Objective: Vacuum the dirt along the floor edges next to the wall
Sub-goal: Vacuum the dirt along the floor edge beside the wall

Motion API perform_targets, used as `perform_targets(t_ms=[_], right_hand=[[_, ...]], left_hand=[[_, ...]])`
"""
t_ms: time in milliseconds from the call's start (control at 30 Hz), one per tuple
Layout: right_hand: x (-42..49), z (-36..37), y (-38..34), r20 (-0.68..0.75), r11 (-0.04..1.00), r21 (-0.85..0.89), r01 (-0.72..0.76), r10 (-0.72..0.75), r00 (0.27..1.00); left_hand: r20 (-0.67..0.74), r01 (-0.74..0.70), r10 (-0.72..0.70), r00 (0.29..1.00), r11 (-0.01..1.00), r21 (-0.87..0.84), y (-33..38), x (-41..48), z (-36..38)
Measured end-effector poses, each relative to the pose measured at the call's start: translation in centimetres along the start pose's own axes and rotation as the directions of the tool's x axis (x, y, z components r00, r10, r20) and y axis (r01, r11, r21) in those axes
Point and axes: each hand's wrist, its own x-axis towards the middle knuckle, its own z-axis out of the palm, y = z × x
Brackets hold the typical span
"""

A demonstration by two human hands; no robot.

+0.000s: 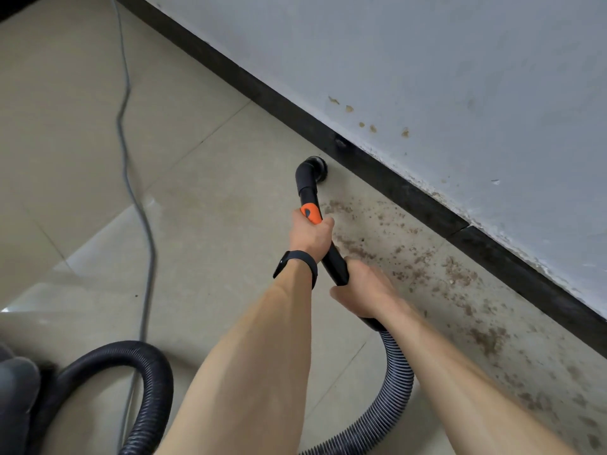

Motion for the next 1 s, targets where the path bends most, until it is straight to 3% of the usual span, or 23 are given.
perform_targets(t_ms=[300,567,767,1000], right_hand=[[0.3,3.8,-5.5,0.103,0.990,-0.085,0.108,-0.099,0.990],[-4.1,5.2,-3.6,0.136,0.988,-0.128,0.083,-0.065,0.989],[-5.8,5.6,-1.8,0.096,0.990,-0.143,-0.011,0.025,0.995],[-0.8,2.9,-4.6,-0.002,0.996,-0.029,-0.085,0.085,0.996]], left_hand=[[-0.109,0.059,-0.069,0.992,0.994,-0.091,-3.1,0.0,-7.9],[-0.207,0.014,-0.017,0.978,1.000,-0.019,-6.8,-4.5,-7.0],[-0.143,-0.032,0.040,0.989,0.998,0.060,-7.3,-6.2,-5.6],[-0.045,-0.135,0.142,0.989,0.982,0.129,-2.2,0.2,-5.2]])
